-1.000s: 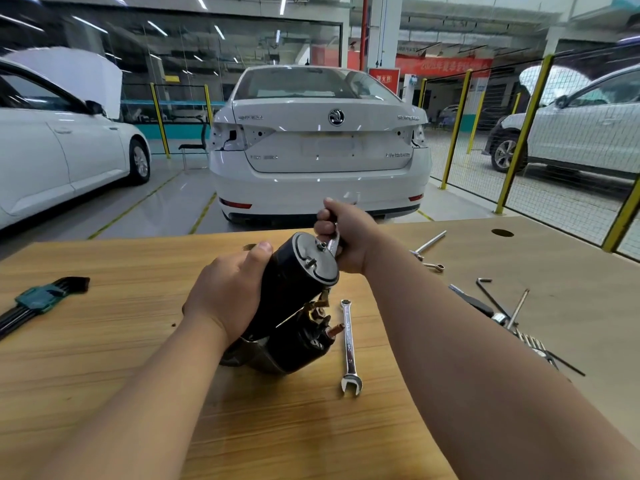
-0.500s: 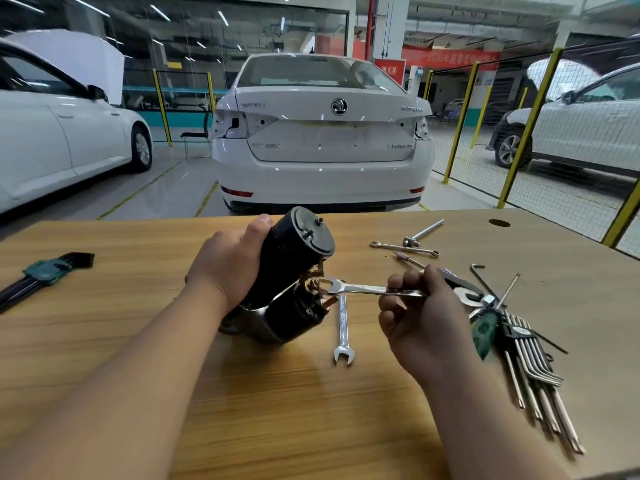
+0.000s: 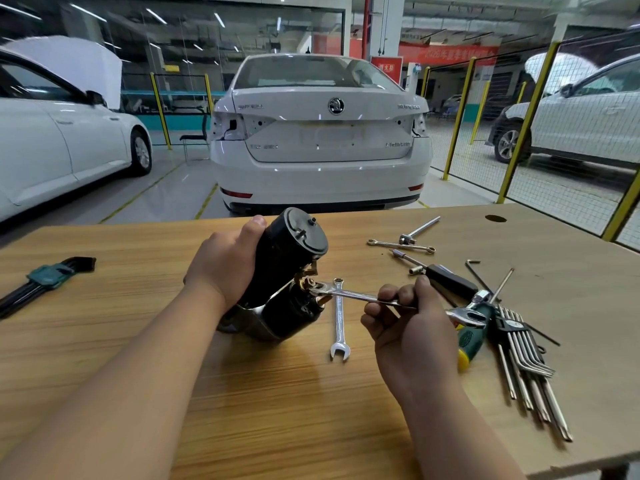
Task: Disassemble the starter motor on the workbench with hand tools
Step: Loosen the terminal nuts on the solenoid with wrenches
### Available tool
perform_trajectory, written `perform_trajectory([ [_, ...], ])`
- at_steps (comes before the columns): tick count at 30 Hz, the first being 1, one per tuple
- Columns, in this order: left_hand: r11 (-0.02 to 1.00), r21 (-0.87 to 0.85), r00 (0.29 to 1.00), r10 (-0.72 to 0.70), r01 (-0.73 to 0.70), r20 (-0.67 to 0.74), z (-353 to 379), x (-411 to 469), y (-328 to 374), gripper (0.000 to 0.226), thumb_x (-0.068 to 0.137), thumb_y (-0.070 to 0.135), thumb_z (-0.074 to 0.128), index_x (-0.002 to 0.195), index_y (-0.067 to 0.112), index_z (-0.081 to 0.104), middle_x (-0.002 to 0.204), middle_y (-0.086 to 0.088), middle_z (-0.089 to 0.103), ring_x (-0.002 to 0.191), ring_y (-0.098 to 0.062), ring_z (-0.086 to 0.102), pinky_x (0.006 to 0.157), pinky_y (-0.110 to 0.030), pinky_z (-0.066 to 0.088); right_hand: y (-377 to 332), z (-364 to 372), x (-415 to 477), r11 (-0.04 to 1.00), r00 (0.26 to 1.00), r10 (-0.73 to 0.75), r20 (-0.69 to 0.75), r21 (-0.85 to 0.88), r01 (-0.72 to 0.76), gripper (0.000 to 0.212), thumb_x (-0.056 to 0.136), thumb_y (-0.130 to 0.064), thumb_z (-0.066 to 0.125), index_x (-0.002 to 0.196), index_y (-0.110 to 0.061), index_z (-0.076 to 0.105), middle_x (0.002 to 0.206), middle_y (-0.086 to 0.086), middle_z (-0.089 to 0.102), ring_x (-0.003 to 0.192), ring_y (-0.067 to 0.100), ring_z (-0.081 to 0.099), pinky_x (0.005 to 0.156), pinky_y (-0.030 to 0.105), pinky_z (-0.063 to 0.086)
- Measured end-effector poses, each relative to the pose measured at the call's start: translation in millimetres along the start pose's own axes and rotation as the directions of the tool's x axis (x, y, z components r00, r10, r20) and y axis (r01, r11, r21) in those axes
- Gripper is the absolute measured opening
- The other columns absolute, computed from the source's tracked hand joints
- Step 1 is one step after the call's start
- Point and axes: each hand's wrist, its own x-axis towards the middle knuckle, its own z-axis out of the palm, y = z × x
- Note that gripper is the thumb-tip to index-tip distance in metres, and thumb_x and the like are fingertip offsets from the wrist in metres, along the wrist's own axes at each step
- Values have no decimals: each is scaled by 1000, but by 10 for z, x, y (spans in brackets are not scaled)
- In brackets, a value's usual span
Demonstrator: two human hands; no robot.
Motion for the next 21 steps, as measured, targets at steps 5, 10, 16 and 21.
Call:
perform_trajectory([
  [5,1000,1,1000,8,-8,10,-2,6,9,84,76,72,21,87,0,64,85,-21,66,84,-35,59,79,-48,45,-28,21,-59,1000,999,-21,-47,21,22,44,101,-34,45,61,-16,45,60,4,57,47,21,56,45,26,49],
  [10,1000,-6,1000,-4,4,-6,6,13,-10,76,79,69,25,77,2,61,81,-19,65,83,-34,58,79,-46,44,41,63,-177,998,995,-70,-77,-6,70,42,101,-32,47,63,-15,47,62,5,60,50,21,59,46,28,51],
  [16,1000,1,1000,1,-1,1,9,23,-37,78,81,69,24,84,1,64,84,-19,66,85,-33,59,81,-45,44,30,128,-272,997,985,-38,-171,66,50,41,100,-28,49,61,-13,49,61,6,61,49,21,62,46,26,52],
  [21,1000,4,1000,15,-15,0,10,30,-32,78,79,70,24,76,0,58,78,-21,63,79,-34,57,72,-43,42,54,214,-338,994,980,-22,-196,100,43,42,100,-27,50,62,-11,51,56,5,62,50,23,64,47,28,54],
])
